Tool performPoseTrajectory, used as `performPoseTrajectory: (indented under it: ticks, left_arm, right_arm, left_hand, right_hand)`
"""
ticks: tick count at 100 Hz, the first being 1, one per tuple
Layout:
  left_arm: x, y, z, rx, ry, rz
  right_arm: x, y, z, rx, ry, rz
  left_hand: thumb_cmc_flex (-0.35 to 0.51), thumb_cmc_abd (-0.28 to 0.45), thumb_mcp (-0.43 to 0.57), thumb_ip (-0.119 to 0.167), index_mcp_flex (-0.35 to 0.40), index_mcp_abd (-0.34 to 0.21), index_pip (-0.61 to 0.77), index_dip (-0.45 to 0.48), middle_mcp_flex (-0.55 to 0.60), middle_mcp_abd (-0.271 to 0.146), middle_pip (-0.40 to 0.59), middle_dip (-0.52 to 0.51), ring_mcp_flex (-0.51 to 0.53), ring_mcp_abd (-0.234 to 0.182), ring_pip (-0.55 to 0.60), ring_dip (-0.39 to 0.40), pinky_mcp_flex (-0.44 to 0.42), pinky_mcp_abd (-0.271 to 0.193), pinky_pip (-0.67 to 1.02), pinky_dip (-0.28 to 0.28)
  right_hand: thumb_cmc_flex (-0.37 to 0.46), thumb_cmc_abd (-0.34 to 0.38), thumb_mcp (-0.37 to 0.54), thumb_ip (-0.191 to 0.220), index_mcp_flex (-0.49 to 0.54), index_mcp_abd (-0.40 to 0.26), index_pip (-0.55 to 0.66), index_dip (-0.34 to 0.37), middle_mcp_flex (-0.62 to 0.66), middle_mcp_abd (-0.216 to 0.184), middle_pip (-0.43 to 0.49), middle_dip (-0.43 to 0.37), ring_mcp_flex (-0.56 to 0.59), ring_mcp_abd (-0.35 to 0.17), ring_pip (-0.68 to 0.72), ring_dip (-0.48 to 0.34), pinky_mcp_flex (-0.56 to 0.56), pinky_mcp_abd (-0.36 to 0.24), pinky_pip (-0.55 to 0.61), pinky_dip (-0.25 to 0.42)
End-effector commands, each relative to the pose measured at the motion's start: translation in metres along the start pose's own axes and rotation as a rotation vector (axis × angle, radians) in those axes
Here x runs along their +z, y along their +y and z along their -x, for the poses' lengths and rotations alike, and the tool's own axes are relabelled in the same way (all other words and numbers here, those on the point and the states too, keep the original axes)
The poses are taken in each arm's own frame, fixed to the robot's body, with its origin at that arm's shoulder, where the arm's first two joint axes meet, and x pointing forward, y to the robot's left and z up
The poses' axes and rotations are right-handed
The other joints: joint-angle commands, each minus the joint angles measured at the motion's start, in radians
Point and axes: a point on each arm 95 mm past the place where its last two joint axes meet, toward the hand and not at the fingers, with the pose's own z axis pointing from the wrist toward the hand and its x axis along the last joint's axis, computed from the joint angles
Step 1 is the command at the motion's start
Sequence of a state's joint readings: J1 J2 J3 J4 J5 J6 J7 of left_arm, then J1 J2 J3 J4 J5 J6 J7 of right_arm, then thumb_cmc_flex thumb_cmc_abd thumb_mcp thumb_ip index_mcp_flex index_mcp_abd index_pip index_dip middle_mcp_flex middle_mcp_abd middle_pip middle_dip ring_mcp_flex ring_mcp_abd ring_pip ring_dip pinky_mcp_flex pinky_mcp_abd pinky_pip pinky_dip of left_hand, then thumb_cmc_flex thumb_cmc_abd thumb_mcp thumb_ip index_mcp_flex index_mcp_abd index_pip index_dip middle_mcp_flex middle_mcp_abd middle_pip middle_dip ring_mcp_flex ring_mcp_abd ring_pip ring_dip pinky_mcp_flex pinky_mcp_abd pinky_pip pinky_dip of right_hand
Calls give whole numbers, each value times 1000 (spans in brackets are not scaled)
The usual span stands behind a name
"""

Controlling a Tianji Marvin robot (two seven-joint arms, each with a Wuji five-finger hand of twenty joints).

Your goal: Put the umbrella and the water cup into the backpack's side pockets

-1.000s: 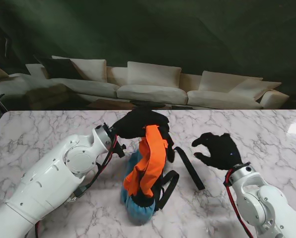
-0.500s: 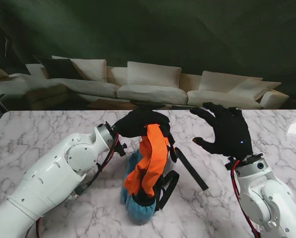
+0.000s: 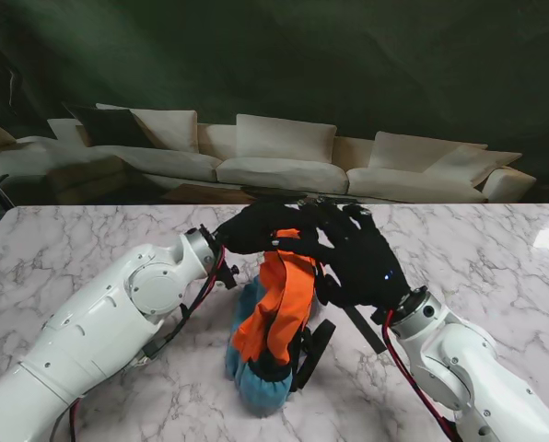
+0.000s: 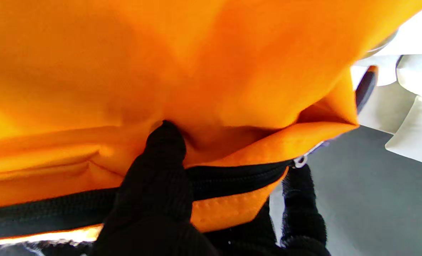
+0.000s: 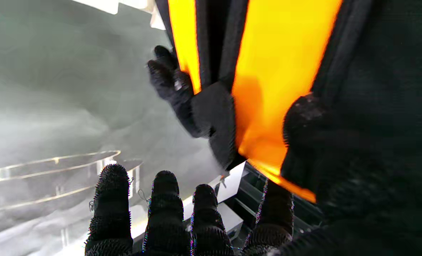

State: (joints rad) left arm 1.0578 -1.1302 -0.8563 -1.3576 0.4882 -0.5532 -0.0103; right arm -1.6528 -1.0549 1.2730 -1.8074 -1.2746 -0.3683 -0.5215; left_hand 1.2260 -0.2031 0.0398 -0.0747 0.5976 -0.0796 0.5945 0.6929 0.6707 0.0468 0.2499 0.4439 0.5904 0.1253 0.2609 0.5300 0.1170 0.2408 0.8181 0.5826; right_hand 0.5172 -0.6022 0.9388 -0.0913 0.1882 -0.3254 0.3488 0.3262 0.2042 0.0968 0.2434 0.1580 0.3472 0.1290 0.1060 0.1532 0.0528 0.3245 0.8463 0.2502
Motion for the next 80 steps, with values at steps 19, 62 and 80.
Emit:
performPoseTrajectory:
  ticks: [19, 62, 80]
  left_arm:
    - [1, 8, 7, -17, -35, 44]
    - [-7, -3, 12, 15, -91, 66]
    - [-22, -25, 14, 87, -134, 31]
  right_arm:
    - [13, -15, -9, 59, 104, -26]
    - [9, -32, -11, 125, 140, -8]
    - [8, -19, -8, 125, 117, 60]
  left_hand:
    - [65, 163, 127, 52, 100, -37, 169, 56, -9, 3, 6, 6, 5, 0, 6, -1, -14, 17, -24, 15]
    - [-405, 92, -67, 55, -210, 81, -428, -259, -222, 83, -93, -123, -112, 45, -31, -16, -51, 37, -77, 17]
    - [-404, 53, -54, 62, -216, 100, -460, -273, -229, 89, -106, -129, -118, 56, -28, -15, -45, 81, -87, 19]
  right_hand:
    - [139, 145, 141, 4, 117, -132, 170, 64, -34, 3, -24, -8, -48, -9, -35, -51, -37, -5, -39, -97]
    - [-137, 96, -179, -140, 647, -279, 738, -18, 130, -153, 289, 127, 52, -72, 28, -17, -40, 2, -49, -152]
    - [-201, 154, -208, -93, 865, -133, 725, 45, 357, -230, 373, 189, 184, -124, 165, 91, -14, 6, -26, -131]
